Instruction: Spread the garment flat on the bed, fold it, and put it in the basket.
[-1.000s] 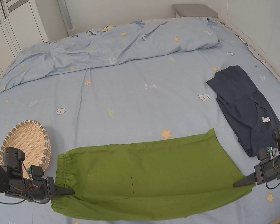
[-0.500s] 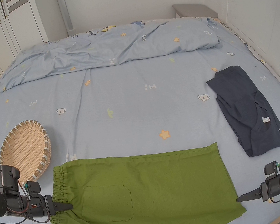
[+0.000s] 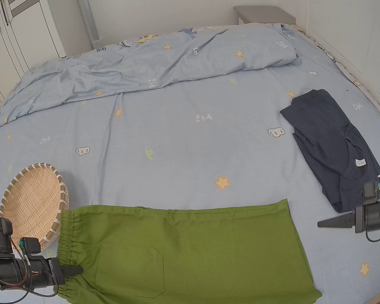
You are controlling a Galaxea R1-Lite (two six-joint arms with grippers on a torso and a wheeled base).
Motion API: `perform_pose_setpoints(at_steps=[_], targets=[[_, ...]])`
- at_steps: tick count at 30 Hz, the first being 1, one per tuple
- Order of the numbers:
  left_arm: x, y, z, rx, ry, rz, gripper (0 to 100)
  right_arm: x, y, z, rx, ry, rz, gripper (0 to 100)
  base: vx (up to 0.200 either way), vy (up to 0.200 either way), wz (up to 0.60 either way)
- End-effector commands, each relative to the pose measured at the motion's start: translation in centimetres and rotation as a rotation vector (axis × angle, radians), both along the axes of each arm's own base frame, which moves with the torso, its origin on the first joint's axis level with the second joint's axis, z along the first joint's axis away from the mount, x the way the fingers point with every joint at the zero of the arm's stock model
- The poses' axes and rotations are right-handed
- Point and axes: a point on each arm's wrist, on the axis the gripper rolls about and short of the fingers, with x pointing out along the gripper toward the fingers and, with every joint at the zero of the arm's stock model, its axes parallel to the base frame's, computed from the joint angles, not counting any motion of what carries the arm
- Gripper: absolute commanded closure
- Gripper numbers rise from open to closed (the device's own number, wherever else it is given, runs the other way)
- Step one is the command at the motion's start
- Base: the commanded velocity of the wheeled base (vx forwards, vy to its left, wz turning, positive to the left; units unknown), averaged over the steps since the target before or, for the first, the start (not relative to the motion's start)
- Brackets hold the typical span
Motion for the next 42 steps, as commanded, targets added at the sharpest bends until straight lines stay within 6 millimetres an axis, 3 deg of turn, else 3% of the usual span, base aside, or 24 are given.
perform_pose_setpoints(at_steps=[1, 7, 13, 23, 32, 42], targets=[[-1.1, 0.8, 3.8, 0.078, -0.123, 0.022, 100, 1.5, 0.7, 4.7, 0.034, -0.140, -0.014, 0, 0.000, 0.000, 0.00], [-1.9, 1.3, 6.2, 0.132, -0.127, 0.024, 100, 1.7, 1.0, 5.1, 0.022, -0.135, -0.012, 0, 0.000, 0.000, 0.00], [-2.1, 0.6, 7.2, 0.171, -0.154, 0.015, 100, 1.7, 1.0, 5.1, 0.022, -0.134, -0.012, 0, 0.000, 0.000, 0.00], [-1.4, -6.1, 10.9, 0.178, -0.172, -0.109, 100, 1.6, 1.0, 5.0, 0.020, -0.130, -0.015, 0, 0.000, 0.000, 0.00], [-2.6, -12.1, 14.7, 0.185, -0.188, -0.196, 100, 1.7, 1.0, 4.8, 0.019, -0.121, -0.016, 0, 0.000, 0.000, 0.00], [-1.4, -17.4, 13.1, 0.177, -0.136, -0.332, 100, 1.8, 1.0, 4.7, 0.006, -0.118, -0.030, 0, 0.000, 0.000, 0.00]])
